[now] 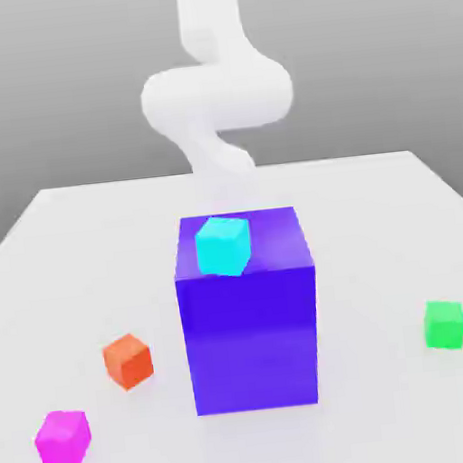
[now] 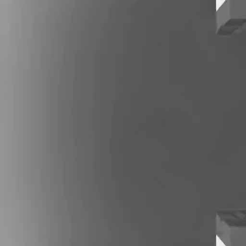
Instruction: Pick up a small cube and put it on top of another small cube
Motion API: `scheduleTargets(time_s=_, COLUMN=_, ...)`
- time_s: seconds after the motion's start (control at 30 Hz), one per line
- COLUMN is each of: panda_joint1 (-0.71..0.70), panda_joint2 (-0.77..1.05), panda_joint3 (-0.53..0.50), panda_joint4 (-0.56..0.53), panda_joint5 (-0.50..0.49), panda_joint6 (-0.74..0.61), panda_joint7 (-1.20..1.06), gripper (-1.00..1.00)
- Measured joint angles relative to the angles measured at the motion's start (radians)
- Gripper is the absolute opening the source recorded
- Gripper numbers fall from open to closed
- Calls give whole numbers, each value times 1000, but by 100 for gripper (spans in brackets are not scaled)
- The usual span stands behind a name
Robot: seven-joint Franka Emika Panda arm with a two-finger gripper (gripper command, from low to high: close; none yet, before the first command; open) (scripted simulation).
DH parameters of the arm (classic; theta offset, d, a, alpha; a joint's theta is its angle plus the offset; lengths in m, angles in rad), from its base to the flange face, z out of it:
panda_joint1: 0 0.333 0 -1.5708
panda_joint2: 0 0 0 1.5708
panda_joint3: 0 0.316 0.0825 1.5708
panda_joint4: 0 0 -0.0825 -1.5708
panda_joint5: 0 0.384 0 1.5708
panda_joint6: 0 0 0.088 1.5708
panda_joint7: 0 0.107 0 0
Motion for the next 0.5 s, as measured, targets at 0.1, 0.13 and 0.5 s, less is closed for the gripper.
scheduleTargets(time_s=0.1, panda_joint1=12, panda_joint2=113, panda_joint3=-61, panda_joint4=-17, panda_joint5=26, panda_joint6=43, panda_joint7=-60, gripper=0)
scheduleTargets(time_s=0.13, panda_joint1=16, panda_joint2=150, panda_joint3=-81, panda_joint4=-22, panda_joint5=34, panda_joint6=56, panda_joint7=-80, gripper=0)
scheduleTargets(time_s=0.5, panda_joint1=13, panda_joint2=549, panda_joint3=-255, panda_joint4=-81, panda_joint5=168, panda_joint6=203, panda_joint7=-321, gripper=0)
